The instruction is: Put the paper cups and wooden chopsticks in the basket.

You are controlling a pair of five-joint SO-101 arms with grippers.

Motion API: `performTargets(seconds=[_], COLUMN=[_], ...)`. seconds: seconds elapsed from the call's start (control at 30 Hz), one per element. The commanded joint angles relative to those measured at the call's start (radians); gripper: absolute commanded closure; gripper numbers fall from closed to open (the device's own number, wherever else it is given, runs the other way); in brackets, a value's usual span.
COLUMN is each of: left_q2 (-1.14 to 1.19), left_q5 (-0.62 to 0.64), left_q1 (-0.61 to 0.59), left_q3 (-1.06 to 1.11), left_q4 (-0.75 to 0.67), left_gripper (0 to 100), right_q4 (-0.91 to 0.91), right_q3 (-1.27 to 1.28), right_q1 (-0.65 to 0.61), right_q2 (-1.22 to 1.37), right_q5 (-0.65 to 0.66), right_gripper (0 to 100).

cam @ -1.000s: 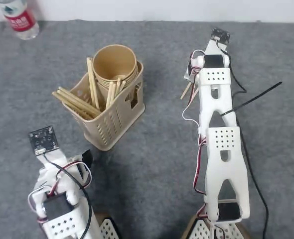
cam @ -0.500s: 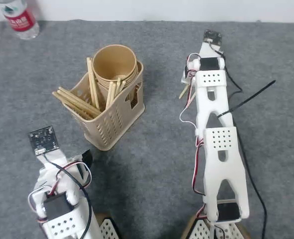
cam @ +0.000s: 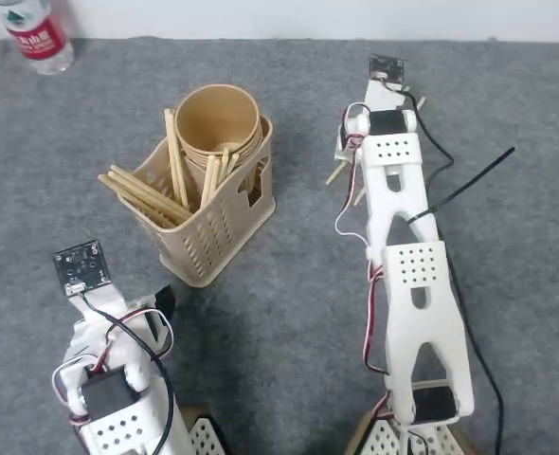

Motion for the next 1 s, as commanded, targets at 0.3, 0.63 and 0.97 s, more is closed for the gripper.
performTargets(seconds=[0.3, 0.63, 0.97], left_q2=[-0.015, -0.015, -0.015], left_q5=[0.009, 0.009, 0.009], left_q1=[0.005, 0.003, 0.005], left_q3=[-0.005, -0.005, -0.005], left_q4=[-0.002, -0.002, -0.002], left_gripper=[70, 70, 70], right_q4=[0.162, -0.223, -0.369], right_q3=[-0.23, -0.155, 0.028], right_q1=[0.021, 0.001, -0.013], right_q2=[-0.205, -0.113, 0.044], right_q5=[0.071, 0.172, 0.414], right_gripper=[99.4, 93.8, 99.1])
